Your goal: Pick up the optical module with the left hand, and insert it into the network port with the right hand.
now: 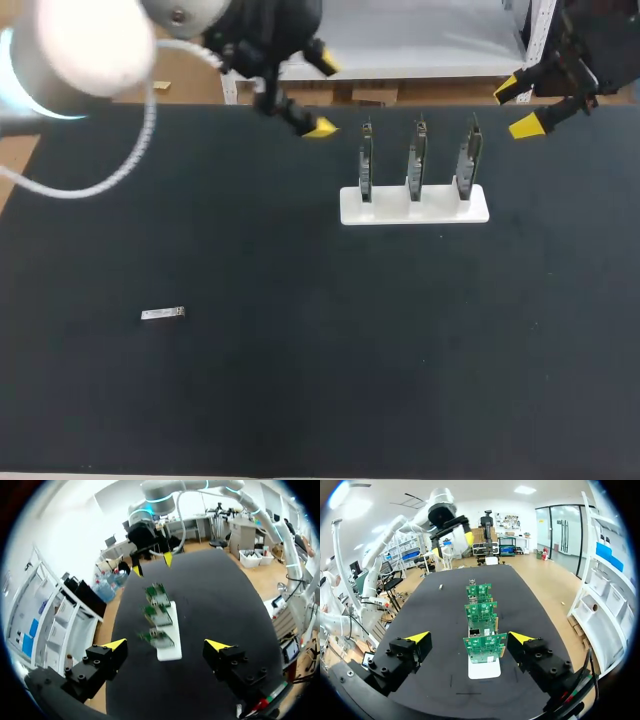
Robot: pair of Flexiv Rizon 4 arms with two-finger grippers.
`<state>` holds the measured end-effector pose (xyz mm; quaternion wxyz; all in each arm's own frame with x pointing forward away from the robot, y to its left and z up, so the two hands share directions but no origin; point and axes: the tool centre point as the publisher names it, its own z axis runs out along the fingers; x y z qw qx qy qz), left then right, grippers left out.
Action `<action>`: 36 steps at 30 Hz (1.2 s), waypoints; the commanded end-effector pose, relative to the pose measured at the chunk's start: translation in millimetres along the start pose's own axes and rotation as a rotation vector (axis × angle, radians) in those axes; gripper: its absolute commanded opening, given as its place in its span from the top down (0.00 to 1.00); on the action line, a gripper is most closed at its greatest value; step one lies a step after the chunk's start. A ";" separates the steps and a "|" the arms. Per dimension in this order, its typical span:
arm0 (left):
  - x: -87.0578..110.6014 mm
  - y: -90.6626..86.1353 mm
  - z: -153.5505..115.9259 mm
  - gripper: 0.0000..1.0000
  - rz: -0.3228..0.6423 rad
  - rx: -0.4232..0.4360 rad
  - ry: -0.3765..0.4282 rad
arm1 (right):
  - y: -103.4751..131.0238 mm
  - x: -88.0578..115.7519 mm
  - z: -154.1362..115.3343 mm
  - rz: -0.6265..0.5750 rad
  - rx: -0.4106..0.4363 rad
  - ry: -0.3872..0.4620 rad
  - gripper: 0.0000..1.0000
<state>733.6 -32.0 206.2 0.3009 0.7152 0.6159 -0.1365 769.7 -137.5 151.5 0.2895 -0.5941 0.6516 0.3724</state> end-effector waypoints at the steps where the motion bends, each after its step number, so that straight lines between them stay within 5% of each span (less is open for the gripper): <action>1: 28.0 -87.6 -101.8 0.00 -0.079 -0.228 0.382 | 2.2 -0.1 0.4 -0.001 0.006 0.001 0.00; 10: 92.2 -168.6 -152.1 0.00 -0.213 -0.196 0.585 | 2.2 -0.1 0.4 -0.001 0.006 0.001 0.00; 16: 134.9 -209.7 -148.8 0.00 -0.301 -0.122 0.663 | 2.2 -0.1 0.4 -0.001 0.006 0.001 0.00; 22: 172.3 -231.3 -123.4 0.00 -0.311 0.012 0.699 | 2.2 -0.1 0.4 -0.001 0.006 0.001 0.00; 28: 209.5 -243.5 -98.0 0.00 -0.327 0.090 0.634 | 2.2 -0.1 0.4 -0.001 0.006 0.001 0.00; 36: 234.4 -239.1 -71.5 0.00 -0.304 0.119 0.575 | 2.2 -0.1 0.4 -0.001 0.006 0.001 0.00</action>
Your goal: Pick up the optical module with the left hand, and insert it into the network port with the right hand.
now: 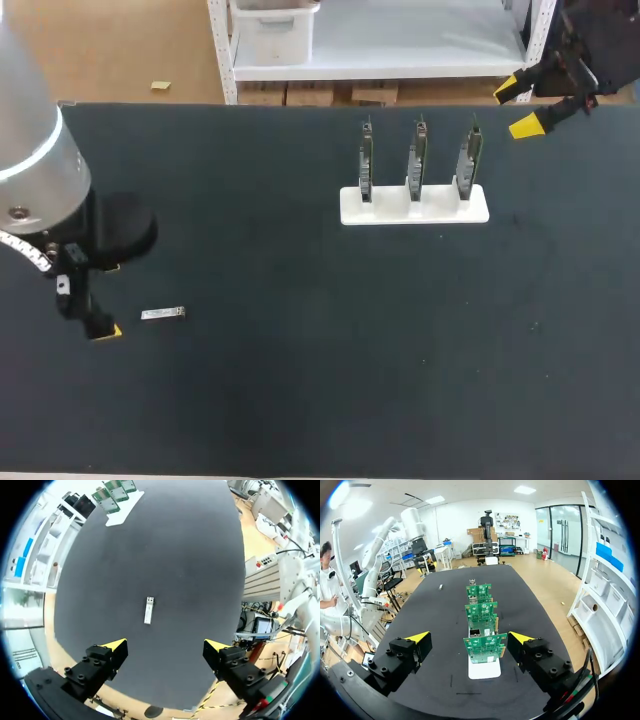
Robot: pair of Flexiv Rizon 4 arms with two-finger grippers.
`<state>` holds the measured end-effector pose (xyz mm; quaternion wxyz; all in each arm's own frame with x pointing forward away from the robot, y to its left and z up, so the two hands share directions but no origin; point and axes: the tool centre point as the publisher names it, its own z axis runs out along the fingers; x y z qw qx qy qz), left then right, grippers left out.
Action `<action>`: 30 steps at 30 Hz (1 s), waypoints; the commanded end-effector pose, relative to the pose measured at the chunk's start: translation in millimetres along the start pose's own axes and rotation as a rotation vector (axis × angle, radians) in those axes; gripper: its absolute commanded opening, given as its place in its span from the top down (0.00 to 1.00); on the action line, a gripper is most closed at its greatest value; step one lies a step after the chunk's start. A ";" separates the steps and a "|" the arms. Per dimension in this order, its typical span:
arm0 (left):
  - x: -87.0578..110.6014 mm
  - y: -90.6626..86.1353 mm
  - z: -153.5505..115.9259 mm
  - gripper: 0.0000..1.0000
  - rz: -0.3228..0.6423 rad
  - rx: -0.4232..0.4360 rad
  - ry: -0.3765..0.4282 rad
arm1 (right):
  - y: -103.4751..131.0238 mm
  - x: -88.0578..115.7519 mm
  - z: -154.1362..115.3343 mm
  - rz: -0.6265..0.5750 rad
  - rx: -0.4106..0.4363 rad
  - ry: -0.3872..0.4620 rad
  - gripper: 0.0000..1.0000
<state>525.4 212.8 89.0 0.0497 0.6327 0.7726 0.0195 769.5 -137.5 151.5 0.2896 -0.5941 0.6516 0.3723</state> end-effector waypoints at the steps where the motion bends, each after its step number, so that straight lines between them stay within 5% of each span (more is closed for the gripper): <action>1: -3.9 12.5 26.4 0.00 0.025 0.051 -0.052 | 2.1 -0.1 0.4 -0.001 0.006 0.001 0.00; 16: -22.3 26.8 57.1 0.00 0.146 0.112 -0.065 | 2.1 -0.1 0.4 -0.001 0.006 0.001 0.00; 30: -23.7 15.6 87.5 0.00 0.115 0.115 -0.007 | 2.1 -0.1 0.4 -0.001 0.006 0.001 0.00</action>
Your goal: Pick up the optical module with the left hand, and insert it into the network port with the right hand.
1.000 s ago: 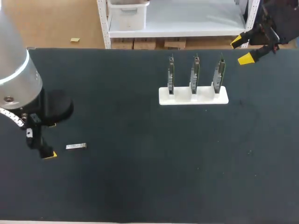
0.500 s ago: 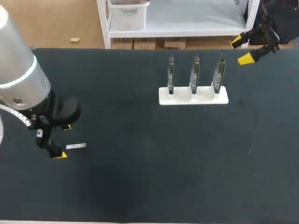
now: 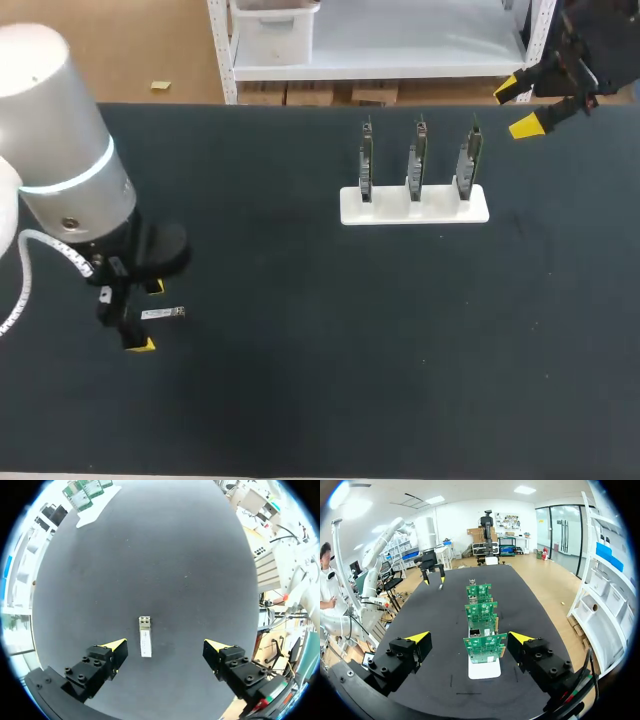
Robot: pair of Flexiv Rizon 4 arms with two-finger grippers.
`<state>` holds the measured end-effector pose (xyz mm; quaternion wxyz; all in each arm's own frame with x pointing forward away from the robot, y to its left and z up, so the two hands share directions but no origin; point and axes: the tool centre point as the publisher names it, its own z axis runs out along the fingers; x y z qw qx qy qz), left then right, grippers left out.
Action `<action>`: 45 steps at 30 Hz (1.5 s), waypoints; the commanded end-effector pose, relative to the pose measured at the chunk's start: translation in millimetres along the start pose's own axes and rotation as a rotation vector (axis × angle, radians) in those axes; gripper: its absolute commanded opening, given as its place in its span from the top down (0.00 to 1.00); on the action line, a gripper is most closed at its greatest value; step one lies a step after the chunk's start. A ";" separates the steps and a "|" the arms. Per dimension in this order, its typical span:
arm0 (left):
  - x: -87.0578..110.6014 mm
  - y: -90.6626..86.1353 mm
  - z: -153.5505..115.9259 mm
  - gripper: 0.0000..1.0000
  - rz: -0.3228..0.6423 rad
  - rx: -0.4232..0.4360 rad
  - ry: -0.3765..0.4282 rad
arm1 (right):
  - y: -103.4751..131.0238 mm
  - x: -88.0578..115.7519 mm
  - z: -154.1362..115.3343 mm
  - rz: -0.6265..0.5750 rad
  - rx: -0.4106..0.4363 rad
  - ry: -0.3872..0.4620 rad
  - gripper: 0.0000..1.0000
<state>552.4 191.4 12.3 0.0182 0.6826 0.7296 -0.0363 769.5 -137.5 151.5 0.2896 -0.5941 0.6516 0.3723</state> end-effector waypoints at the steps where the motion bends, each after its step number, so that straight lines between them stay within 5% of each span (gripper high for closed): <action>1: 0.3 1.5 9.7 0.00 -0.013 -0.010 0.024 | 2.1 -0.1 0.4 -0.001 0.006 0.001 0.00; 36: 15.3 13.3 33.1 0.00 -0.022 -0.001 0.038 | 2.1 -0.1 0.4 -0.001 0.006 0.001 0.00; 37: 15.0 13.2 33.2 0.11 -0.022 -0.001 0.038 | 2.1 -0.1 0.4 -0.001 0.006 0.001 0.00; 38: 14.9 12.9 33.4 0.55 -0.021 0.001 0.038 | 2.1 -0.1 0.4 -0.001 0.006 0.001 0.00; 41: 14.9 12.5 33.6 1.00 -0.021 0.002 0.036 | 2.1 -0.1 0.4 -0.001 0.006 0.001 0.00; 45: 15.6 11.8 34.2 1.00 -0.019 0.002 0.042 | 2.1 -0.1 0.4 -0.001 0.006 0.001 0.00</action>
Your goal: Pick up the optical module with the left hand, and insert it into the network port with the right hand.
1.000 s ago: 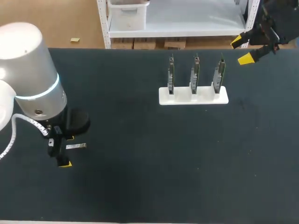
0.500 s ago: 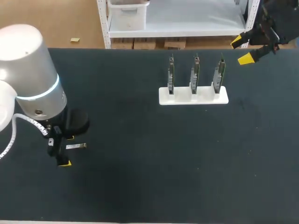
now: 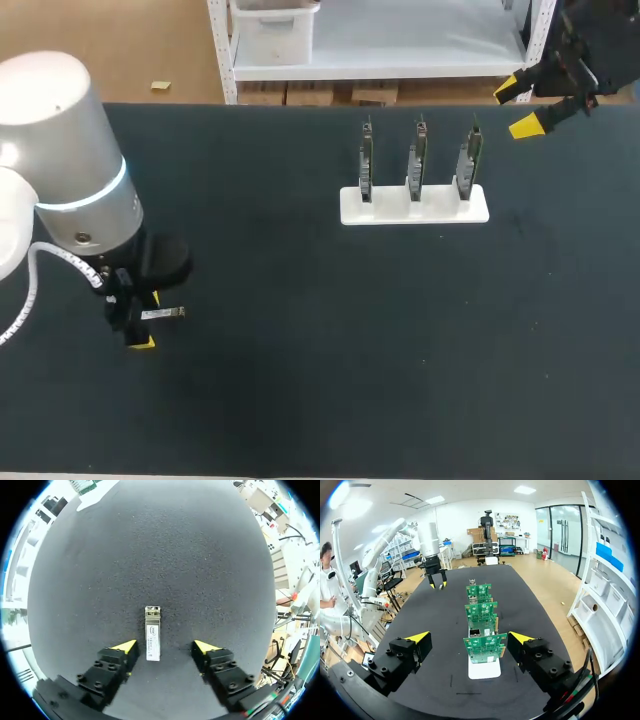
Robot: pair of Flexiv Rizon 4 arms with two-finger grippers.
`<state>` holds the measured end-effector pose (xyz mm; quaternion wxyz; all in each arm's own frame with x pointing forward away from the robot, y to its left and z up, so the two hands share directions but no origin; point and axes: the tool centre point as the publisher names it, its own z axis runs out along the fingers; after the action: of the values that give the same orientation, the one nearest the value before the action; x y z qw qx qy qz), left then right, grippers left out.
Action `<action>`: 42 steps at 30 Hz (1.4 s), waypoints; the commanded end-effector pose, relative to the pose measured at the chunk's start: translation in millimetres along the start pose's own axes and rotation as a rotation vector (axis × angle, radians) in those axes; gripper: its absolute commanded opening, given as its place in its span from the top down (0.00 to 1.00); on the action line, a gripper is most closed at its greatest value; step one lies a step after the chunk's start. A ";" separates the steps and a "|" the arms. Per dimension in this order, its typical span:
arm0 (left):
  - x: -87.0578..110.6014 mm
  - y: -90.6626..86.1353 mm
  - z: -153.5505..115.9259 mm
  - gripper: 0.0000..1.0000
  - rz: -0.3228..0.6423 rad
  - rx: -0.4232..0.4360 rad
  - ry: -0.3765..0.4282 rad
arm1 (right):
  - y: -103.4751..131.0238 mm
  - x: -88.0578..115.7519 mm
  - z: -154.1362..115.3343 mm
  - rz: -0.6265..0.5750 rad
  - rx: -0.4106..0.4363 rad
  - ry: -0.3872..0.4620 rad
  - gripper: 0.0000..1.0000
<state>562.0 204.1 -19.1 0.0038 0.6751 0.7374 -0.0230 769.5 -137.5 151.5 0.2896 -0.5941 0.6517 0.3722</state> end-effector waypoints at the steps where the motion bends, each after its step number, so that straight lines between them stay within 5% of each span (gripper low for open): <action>1: 1.2 0.5 4.2 1.00 0.004 0.002 0.004 | 2.0 -0.1 0.4 -0.001 0.005 0.001 0.00; 13: -2.1 4.6 -5.2 1.00 0.019 0.008 0.011 | 2.0 -0.1 0.4 -0.001 0.005 0.001 0.00; 22: -16.2 37.5 -59.5 1.00 -0.006 -0.130 -0.076 | 2.0 -0.1 0.4 -0.001 0.005 0.001 0.00; 32: -59.9 118.3 -195.5 1.00 -0.160 -0.407 -0.660 | 2.0 -0.1 0.4 -0.001 0.005 0.001 0.00; 42: -123.7 205.8 -283.3 1.00 0.007 -0.522 -0.904 | 2.0 -0.1 0.4 -0.001 0.005 0.001 0.00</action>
<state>754.1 122.2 260.2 0.3581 0.5837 0.7256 -0.0676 769.5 -137.5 151.5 0.2896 -0.5940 0.6517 0.3722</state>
